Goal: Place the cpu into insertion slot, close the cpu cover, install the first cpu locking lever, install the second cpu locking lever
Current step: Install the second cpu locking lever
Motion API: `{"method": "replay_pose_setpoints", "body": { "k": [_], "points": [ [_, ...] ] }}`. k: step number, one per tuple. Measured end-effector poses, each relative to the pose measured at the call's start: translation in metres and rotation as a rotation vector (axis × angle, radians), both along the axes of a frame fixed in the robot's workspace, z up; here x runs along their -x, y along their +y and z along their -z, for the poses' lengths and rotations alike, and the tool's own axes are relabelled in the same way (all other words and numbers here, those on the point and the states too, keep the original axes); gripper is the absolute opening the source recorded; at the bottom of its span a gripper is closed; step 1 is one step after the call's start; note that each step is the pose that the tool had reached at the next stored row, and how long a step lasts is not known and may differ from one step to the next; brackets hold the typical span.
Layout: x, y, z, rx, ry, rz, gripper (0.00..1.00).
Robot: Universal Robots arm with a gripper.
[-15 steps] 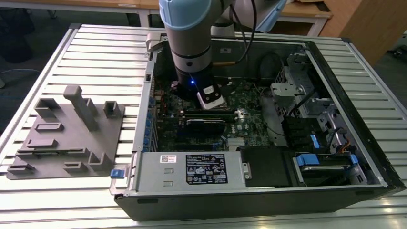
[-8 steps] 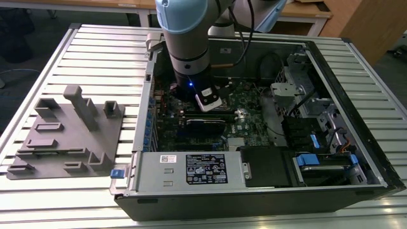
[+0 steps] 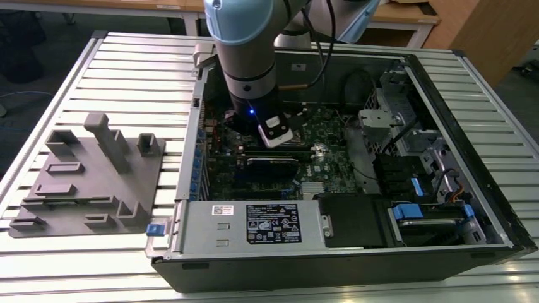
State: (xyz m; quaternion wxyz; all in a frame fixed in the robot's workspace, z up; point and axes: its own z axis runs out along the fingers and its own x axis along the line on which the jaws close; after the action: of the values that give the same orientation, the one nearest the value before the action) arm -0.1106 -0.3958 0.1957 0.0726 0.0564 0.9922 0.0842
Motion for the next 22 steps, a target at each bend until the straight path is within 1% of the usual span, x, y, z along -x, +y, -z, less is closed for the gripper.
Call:
{"method": "replay_pose_setpoints", "body": {
  "k": [5,9,14,22],
  "points": [
    [0.0012,0.0005,0.0001,-0.0015,-0.0016,0.000,0.11],
    [0.0027,0.0011,0.0008,-0.0078,-0.0055,0.000,0.11],
    [0.0045,0.0013,0.0015,-0.0084,-0.0090,0.000,0.11],
    [0.0096,0.0025,0.0029,-0.0110,-0.0171,0.000,0.11]
  ]
}}
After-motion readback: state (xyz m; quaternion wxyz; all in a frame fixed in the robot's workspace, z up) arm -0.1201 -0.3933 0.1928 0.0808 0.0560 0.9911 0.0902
